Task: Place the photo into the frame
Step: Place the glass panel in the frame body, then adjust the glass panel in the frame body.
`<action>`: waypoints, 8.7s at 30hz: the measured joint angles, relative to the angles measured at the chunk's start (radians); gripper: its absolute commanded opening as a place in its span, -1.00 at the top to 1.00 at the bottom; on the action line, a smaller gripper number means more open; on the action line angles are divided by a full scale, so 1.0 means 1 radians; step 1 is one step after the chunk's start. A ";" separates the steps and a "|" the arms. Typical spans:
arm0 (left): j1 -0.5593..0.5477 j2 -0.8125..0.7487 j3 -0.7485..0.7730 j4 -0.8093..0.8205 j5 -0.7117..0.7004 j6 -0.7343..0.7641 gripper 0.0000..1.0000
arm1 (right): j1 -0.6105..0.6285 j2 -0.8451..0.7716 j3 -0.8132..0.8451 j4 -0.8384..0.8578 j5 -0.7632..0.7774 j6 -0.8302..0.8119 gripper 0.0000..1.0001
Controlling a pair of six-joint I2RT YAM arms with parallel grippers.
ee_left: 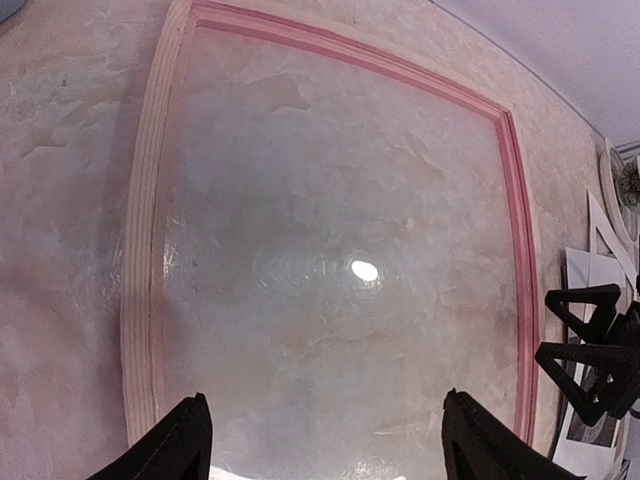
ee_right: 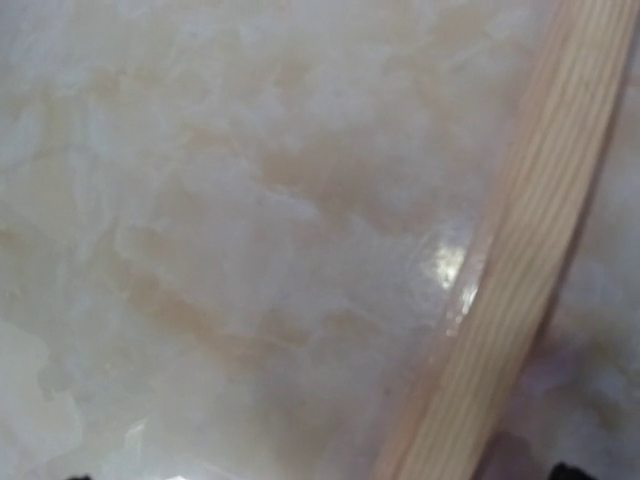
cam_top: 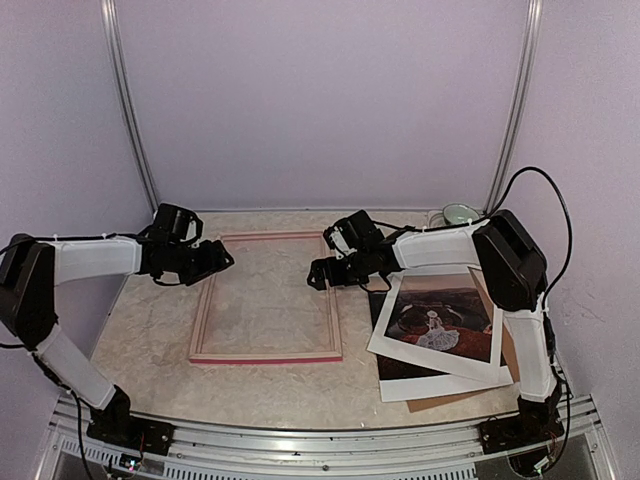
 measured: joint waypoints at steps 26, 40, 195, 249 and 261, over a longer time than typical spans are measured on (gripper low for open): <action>-0.023 0.257 0.137 -0.085 -0.061 -0.003 -0.51 | 0.008 0.000 -0.001 0.001 0.000 -0.002 -0.98; -0.024 0.398 0.480 -0.128 -0.226 0.025 -0.51 | 0.008 -0.019 -0.014 0.008 0.000 -0.003 -0.98; -0.282 0.006 -0.020 -0.313 -0.250 -0.105 -0.60 | 0.233 -0.058 -0.030 -0.179 0.141 -0.083 -0.98; -0.270 -0.127 0.050 -0.328 -0.428 -0.089 -0.84 | 0.195 -0.393 -0.085 -0.203 0.209 -0.071 -0.98; -0.311 0.000 0.230 -0.159 -0.288 -0.016 -0.98 | -0.053 -0.639 -0.503 -0.129 0.237 0.063 -0.99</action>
